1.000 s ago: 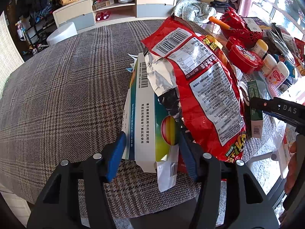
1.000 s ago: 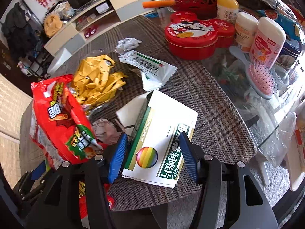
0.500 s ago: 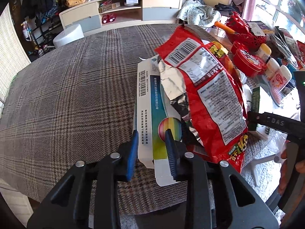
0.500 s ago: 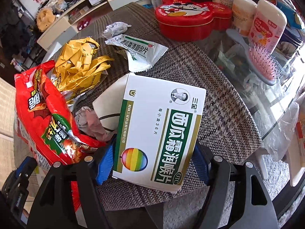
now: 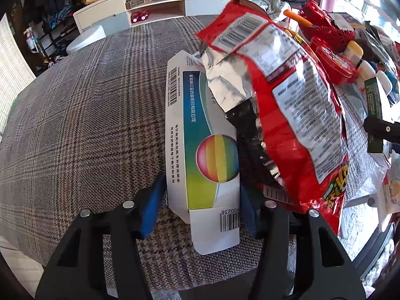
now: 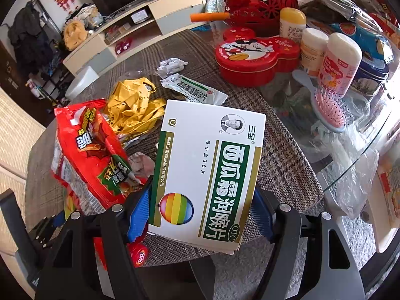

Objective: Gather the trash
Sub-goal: 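Grasp the white rainbow box with the left gripper while the right grasps the green-printed box, then carry both boxes down to the gray bin and open both grippers, then grasp the red chip bag with the right gripper while the left moves toward the red cylinder, then grasp the red cylinder with the left gripper while the right lifts the chip bag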

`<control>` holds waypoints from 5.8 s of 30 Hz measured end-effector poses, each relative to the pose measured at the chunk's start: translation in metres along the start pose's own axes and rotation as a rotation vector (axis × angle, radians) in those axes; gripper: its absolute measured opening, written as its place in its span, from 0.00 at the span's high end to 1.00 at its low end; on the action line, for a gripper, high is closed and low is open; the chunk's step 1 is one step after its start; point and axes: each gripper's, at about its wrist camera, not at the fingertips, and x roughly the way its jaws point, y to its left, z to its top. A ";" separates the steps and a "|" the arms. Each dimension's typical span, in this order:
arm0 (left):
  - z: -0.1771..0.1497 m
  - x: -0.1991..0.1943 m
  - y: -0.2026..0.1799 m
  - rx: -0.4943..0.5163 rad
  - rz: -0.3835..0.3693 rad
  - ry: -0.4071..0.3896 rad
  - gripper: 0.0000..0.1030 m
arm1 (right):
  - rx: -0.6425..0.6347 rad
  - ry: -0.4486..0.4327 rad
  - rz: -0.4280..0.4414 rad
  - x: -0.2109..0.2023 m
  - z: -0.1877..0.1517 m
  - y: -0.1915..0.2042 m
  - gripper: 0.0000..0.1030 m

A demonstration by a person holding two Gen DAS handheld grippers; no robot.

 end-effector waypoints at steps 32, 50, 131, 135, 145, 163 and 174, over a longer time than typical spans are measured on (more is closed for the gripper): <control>-0.187 -0.177 0.016 -0.179 0.024 -0.187 0.54 | -0.306 -0.175 0.020 -0.149 -0.163 0.072 0.30; -0.269 -0.035 -0.013 -0.170 -0.023 0.045 0.54 | -0.312 0.136 0.081 0.001 -0.253 0.054 0.30; -0.077 -0.032 -0.054 -0.081 -0.100 -0.049 0.15 | -0.308 -0.012 0.091 0.034 -0.019 0.104 0.13; -0.075 -0.026 -0.057 -0.072 -0.087 -0.049 0.15 | -0.295 -0.013 0.107 0.039 -0.018 0.099 0.33; -0.070 -0.016 -0.058 -0.100 -0.097 -0.046 0.15 | -0.314 -0.068 0.127 0.016 -0.010 0.094 0.66; -0.047 0.001 -0.086 -0.164 -0.126 -0.049 0.19 | -0.286 -0.194 0.151 -0.040 0.011 0.056 0.66; -0.036 0.013 -0.101 -0.109 0.000 -0.078 0.56 | -0.266 -0.228 0.141 -0.057 0.015 0.029 0.66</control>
